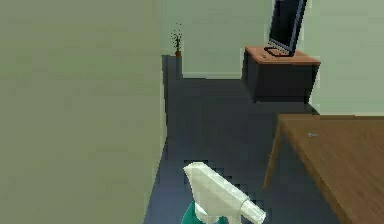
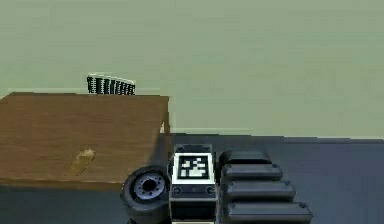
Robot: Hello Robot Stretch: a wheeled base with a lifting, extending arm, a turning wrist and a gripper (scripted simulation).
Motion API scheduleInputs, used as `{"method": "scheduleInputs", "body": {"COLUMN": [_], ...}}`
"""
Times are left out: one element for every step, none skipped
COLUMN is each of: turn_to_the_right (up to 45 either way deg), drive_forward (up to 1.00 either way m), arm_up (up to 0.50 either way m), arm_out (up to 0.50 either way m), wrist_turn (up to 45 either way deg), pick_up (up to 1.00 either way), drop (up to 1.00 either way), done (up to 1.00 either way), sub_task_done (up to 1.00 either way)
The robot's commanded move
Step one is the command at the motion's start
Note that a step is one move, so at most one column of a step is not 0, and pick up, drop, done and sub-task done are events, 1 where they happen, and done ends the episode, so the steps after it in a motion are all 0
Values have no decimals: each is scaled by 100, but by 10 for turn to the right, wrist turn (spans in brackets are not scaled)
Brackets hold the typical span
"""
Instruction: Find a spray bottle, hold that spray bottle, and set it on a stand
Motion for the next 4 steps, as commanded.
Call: {"method": "scheduleInputs", "body": {"turn_to_the_right": [0,60,0,60], "drive_forward": [100,0,50,0], "arm_up": [0,0,0,0], "arm_out": [0,0,0,0], "wrist_turn": [0,0,0,0], "pick_up": [0,0,0,0], "drop": [0,0,0,0], "done": [0,0,0,0], "sub_task_done": [0,0,0,0]}}
